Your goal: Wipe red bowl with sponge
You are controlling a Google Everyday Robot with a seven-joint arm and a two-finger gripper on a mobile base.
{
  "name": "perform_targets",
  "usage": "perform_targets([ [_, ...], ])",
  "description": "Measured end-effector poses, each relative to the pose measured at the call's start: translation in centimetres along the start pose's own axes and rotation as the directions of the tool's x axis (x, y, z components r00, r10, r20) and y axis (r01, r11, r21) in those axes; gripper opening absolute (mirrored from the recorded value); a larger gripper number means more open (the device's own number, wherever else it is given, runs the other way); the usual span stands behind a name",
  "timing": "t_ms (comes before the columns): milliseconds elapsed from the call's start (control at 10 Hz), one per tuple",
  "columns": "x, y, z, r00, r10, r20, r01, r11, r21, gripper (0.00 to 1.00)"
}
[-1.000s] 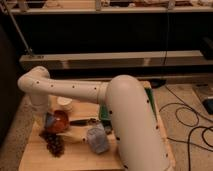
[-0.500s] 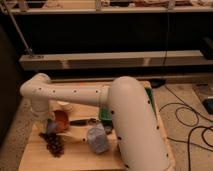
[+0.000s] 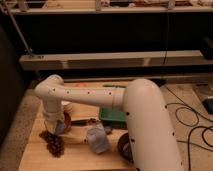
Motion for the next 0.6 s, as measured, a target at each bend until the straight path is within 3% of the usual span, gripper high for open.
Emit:
perform_targets([
  [200,-1.4,1.1,0.0,0.999,0.038,-0.009,-0.038,0.999,0.003,0.04],
  [600,-1.3,2.8,-2.2,0.996,0.076,-0.041,-0.077,0.997,-0.021,0.04],
])
